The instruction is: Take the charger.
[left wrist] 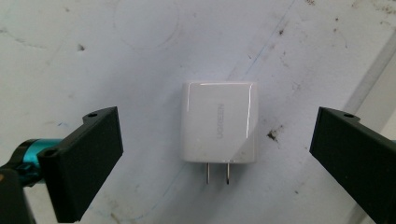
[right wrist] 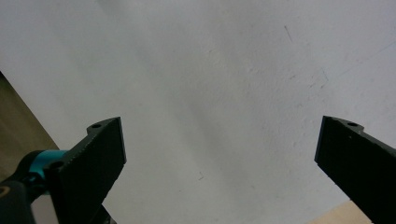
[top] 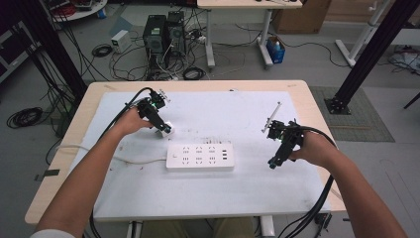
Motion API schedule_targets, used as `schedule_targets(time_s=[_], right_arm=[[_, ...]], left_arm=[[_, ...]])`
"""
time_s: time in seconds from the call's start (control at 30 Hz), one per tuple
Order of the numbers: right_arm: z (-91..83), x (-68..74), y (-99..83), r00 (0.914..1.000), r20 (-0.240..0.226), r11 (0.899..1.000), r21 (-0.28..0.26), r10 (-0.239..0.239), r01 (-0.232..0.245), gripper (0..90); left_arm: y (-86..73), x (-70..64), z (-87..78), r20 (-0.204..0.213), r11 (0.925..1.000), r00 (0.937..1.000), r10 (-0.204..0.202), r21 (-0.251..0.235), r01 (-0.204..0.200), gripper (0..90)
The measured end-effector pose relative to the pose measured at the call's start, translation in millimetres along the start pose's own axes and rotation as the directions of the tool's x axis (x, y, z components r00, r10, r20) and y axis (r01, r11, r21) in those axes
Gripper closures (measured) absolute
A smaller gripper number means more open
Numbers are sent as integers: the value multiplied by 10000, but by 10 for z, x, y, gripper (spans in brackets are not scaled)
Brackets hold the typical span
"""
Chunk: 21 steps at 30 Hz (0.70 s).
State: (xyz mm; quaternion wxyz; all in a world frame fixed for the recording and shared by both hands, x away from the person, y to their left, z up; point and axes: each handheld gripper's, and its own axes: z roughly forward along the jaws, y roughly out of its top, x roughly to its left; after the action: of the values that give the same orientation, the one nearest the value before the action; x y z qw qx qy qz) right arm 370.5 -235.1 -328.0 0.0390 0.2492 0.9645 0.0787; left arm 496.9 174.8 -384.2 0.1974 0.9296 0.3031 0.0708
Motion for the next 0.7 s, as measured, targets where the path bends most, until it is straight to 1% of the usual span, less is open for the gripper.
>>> schedule_targets(time_s=[0.03,0.1,0.17,0.23,0.27,0.3,0.33,0.37,0.4,0.43,0.5,0.53,0.67,0.7], right_arm=[[2,8,5,9999,-20,9999,-1,101,-101,12],[2,4,8,10000,-7,10000,14,32,-32,12],[12,-3,9,9999,7,9999,35,-128,128,12],[18,1,13,10000,13,10000,66,-69,68,12],[19,1,13,10000,-3,9999,80,-85,85,12],[20,7,13,10000,-35,9999,107,-44,44,12],[20,7,13,10000,-35,9999,107,-44,44,12],[26,5,12,10000,-41,9999,92,-74,74,12],[35,-2,11,9999,-54,9999,98,-127,127,12],[39,-2,11,9999,-67,9999,101,-96,96,12],[41,-3,15,9999,-72,9999,144,-79,80,12],[50,0,16,9999,-75,9999,42,-106,107,12],[55,6,17,9999,-91,9999,27,-112,112,12],[55,2,16,9999,-87,9999,82,-147,148,12]], left_arm=[[4,8,22,27,9999,10000,74,91,-75,26],[4,10,50,39,10000,10000,41,73,-41,26],[-5,22,115,69,9998,10000,-28,175,27,26],[-18,32,148,112,9997,9999,-55,249,52,28],[-30,37,160,153,9998,9999,-38,218,34,43],[-43,49,169,190,9998,9998,56,204,-60,81],[-43,49,169,190,9998,9998,56,204,-60,91],[-56,57,201,227,9997,9997,-67,219,62,91],[-62,68,214,199,9995,9998,-34,322,28,91],[-69,74,233,207,9992,9997,-136,383,128,97],[-85,89,268,271,9987,9993,-266,440,254,129],[-92,94,282,290,9986,9991,-302,434,289,149],[-107,101,322,380,9979,9986,-377,541,356,216],[-117,112,318,361,9982,9987,-350,494,332,216]])
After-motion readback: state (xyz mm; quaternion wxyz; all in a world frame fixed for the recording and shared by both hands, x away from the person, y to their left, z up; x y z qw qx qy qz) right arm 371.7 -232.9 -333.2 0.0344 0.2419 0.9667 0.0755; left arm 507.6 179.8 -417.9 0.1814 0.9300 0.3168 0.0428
